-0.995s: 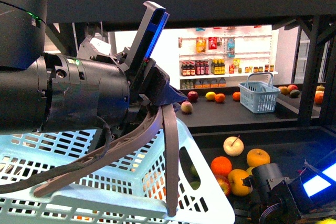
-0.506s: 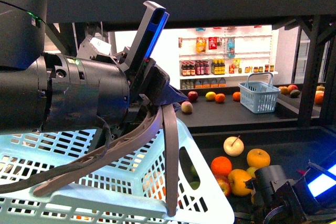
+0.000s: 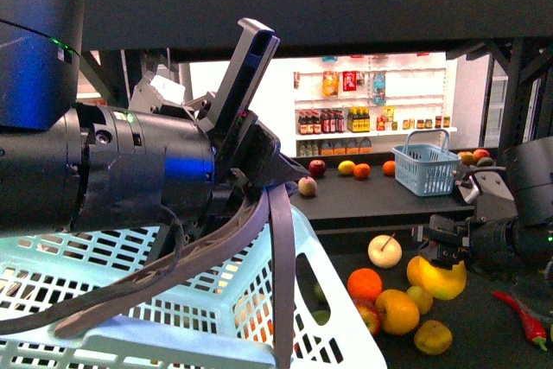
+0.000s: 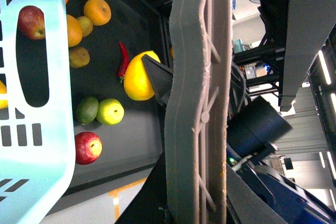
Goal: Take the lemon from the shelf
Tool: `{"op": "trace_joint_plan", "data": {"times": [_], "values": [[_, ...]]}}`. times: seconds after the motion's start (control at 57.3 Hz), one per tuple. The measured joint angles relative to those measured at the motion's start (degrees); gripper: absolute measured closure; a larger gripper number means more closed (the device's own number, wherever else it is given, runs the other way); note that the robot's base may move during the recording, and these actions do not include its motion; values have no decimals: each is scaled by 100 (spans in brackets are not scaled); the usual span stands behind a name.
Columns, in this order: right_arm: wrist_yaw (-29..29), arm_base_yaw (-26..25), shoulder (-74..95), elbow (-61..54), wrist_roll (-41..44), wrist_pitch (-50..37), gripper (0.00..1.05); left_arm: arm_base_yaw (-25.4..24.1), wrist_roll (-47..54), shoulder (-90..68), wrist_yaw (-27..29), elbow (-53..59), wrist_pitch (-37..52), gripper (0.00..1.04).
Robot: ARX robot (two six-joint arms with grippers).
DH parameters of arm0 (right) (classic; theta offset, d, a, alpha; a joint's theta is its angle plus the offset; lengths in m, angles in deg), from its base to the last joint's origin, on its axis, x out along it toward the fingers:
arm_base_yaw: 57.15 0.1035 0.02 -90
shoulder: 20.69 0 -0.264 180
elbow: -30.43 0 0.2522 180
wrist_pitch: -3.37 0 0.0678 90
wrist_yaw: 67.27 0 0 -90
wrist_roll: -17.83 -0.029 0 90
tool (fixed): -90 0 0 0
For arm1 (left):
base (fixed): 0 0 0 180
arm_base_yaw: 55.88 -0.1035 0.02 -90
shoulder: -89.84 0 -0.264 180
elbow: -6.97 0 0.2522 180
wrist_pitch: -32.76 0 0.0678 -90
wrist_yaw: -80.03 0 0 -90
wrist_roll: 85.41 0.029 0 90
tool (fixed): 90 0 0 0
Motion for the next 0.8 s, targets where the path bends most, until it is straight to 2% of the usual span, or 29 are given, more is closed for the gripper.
{"op": "trace_joint_plan", "data": {"times": [0.314,0.803], "values": [[387,839,-1119,-612,-470,85,59,0,2,0,-2,0,0,93],[426,1648,-850,-833,-531,-50,59,0,-2,0,-2,0,0,94]]}}
